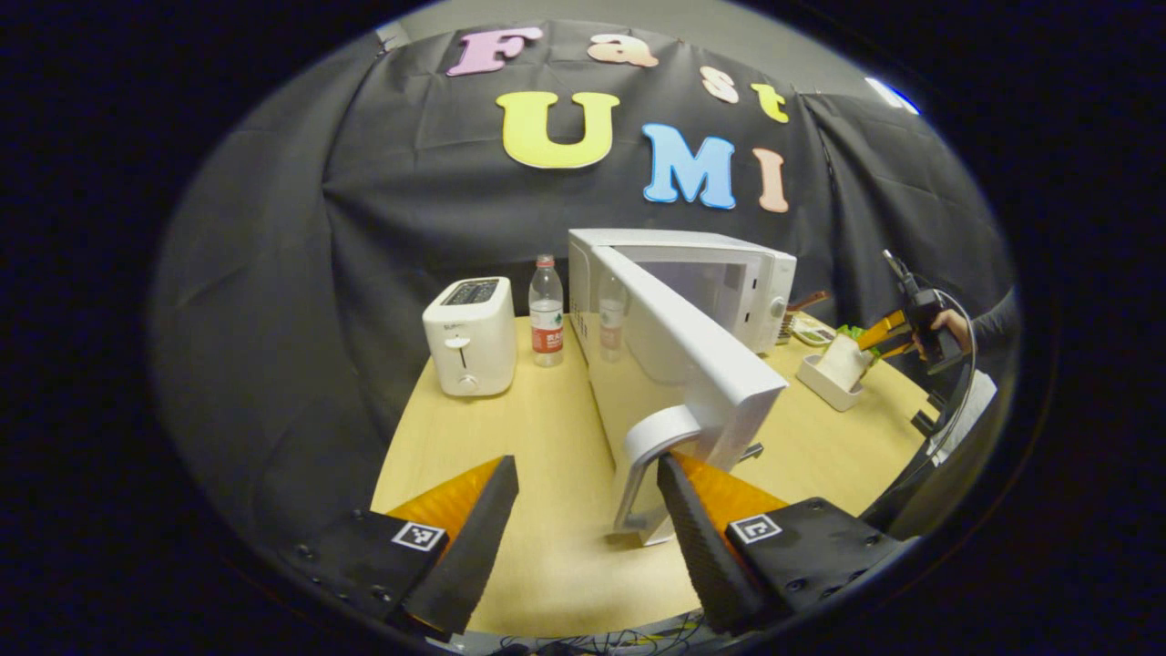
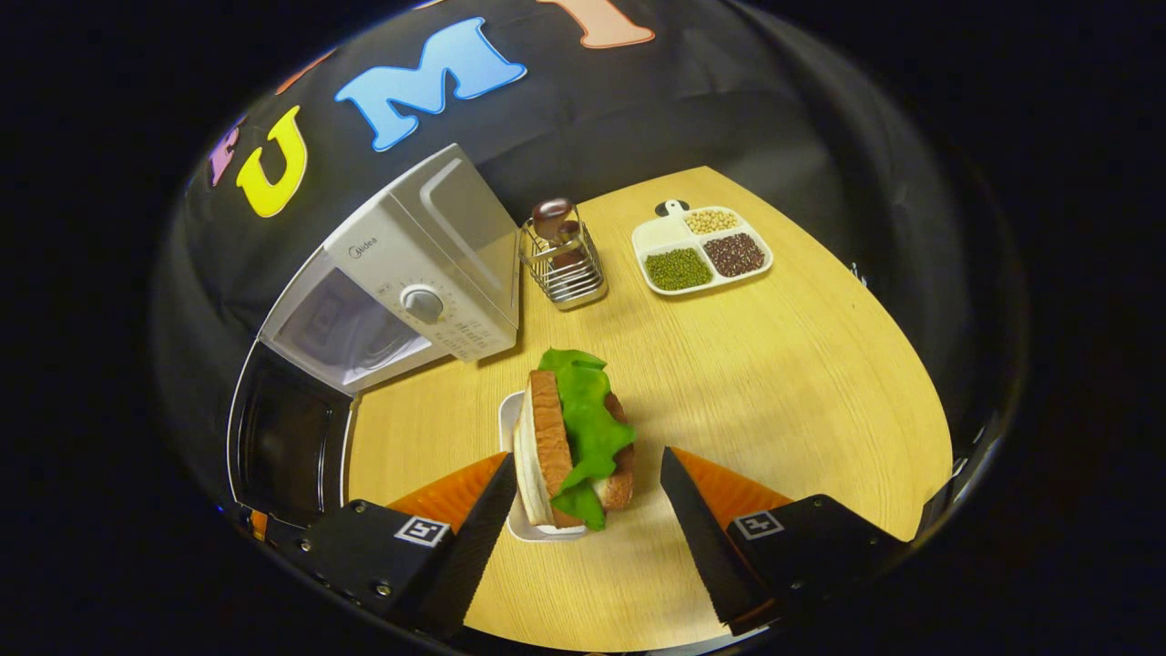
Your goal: Open the microwave oven with the left hand, put the food in, and close the microwave oven.
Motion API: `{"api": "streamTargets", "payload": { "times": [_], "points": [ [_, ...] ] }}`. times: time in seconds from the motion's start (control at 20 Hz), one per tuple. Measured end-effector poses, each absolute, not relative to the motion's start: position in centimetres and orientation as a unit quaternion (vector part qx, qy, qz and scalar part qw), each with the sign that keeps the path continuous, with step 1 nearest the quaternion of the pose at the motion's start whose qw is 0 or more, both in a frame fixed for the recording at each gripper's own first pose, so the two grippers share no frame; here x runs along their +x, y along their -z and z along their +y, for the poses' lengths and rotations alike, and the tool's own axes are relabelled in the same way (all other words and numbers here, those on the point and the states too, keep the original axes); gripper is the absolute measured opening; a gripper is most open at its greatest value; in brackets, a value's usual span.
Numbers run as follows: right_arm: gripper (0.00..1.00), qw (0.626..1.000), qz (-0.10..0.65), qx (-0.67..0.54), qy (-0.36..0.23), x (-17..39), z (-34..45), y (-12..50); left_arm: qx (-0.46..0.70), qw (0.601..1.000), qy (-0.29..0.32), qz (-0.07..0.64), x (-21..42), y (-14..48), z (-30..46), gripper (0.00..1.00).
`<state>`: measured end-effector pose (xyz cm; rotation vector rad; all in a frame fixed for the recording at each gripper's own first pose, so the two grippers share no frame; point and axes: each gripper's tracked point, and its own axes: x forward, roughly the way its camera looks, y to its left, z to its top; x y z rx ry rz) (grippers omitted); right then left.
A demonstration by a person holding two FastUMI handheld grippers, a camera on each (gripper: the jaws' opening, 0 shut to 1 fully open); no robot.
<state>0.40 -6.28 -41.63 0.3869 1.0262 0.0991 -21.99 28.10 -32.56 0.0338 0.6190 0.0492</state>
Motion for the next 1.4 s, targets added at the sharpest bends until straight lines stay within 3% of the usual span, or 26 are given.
{"api": "streamTargets", "payload": {
  "times": [0.2, 0.25, 0.4, 0.5, 0.55, 0.6, 0.7, 1.1, 1.4],
  "points": [
    [0.97, 0.847, 0.486, 0.208, -0.055, 0.6, -5.9, 42.0, -0.008, 0.969, -0.098, 0.225, -22.3, 24.8, 28.6, 0.98],
    [0.91, 0.846, 0.486, 0.213, -0.053, 0.6, -5.9, 42.1, -0.015, 0.974, -0.117, 0.194, -21.7, 22.0, 28.3, 0.96],
    [0.84, 0.836, 0.492, 0.235, -0.056, 0.7, -5.4, 42.6, -0.070, 0.986, -0.109, 0.107, -19.1, 13.9, 24.3, 0.95],
    [0.72, 0.833, 0.487, 0.254, -0.066, 0.8, -5.0, 41.7, -0.065, 0.992, -0.084, 0.071, -17.7, 10.5, 21.8, 0.94],
    [0.52, 0.835, 0.481, 0.258, -0.072, 1.0, -4.6, 41.4, -0.058, 0.994, -0.072, 0.063, -16.7, 9.7, 20.5, 0.94],
    [0.38, 0.836, 0.484, 0.246, -0.082, 0.8, -4.1, 41.7, -0.051, 0.995, -0.063, 0.058, -15.9, 8.9, 19.4, 0.94],
    [0.22, 0.847, 0.478, 0.215, -0.091, 0.5, -4.1, 41.0, -0.042, 0.997, -0.044, 0.052, -14.3, 7.9, 16.9, 0.94],
    [0.22, 0.865, 0.416, 0.238, -0.149, -0.5, 1.2, 34.0, -0.021, 0.997, -0.065, 0.031, -10.8, 4.7, 15.0, 0.94],
    [0.22, 0.839, 0.370, 0.342, -0.205, -0.4, 8.2, 29.1, -0.045, 0.996, -0.069, 0.017, -8.8, 2.0, 15.2, 0.94]
  ]
}}
